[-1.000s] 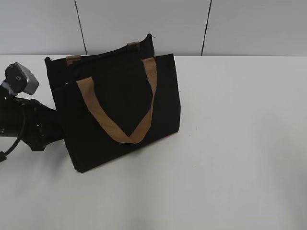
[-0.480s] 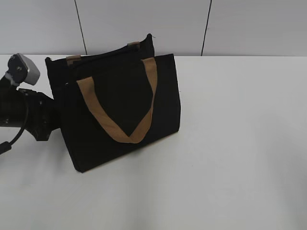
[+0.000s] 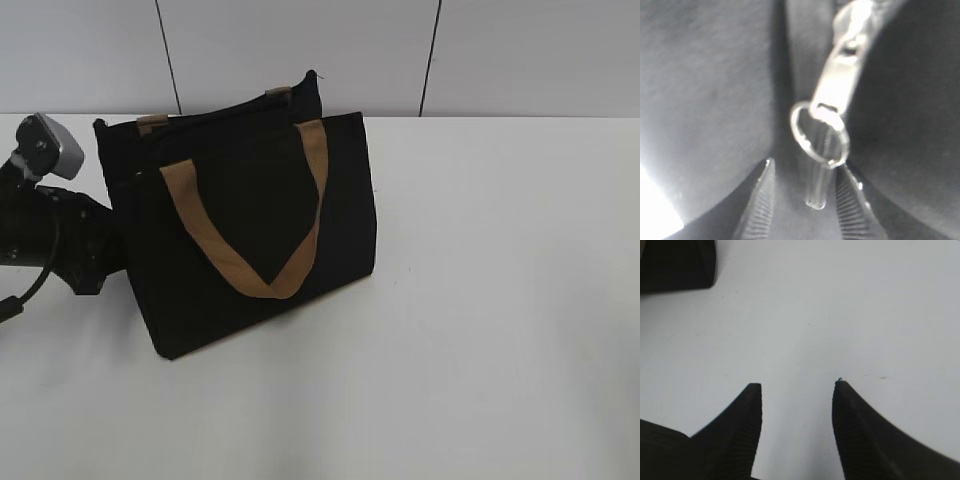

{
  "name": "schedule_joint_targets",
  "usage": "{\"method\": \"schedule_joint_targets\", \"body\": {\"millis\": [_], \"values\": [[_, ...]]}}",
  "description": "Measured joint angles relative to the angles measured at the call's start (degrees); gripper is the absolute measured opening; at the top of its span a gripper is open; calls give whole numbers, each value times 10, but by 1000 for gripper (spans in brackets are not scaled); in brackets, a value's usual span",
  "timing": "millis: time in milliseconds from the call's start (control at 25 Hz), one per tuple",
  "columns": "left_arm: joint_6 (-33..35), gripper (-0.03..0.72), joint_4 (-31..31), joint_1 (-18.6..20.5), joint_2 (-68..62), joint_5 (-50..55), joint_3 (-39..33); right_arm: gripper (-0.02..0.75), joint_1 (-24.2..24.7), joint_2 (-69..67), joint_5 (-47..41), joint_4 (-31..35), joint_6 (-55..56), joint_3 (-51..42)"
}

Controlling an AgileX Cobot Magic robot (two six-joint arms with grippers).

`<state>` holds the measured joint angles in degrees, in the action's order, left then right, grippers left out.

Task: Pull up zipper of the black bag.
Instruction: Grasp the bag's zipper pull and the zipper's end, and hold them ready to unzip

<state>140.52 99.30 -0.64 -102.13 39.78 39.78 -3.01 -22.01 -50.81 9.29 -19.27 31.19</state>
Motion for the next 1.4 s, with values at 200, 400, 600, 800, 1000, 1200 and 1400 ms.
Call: {"method": "schedule_joint_targets", "body": {"millis": [200,400,600,800,1000,1200,1400], "values": [[0,319,0,0,-2,-4,0,355,0,0,0,0,0,0],[0,327,0,0,-25,-2,0,355,0,0,0,0,0,0],[0,281,0,0,-31,0,0,355,0,0,1,0,0,0],[-2,69,0,0,-30,1,0,355,0,0,1,0,-1,0],[-26,69,0,0,0,-8,0,355,0,-30,-19,3,-5,11],[-112,55,-45,0,70,-53,0,355,0,-95,-33,13,-30,80],[-189,29,-115,0,138,-66,0,355,0,-182,-40,47,-39,157]]}}
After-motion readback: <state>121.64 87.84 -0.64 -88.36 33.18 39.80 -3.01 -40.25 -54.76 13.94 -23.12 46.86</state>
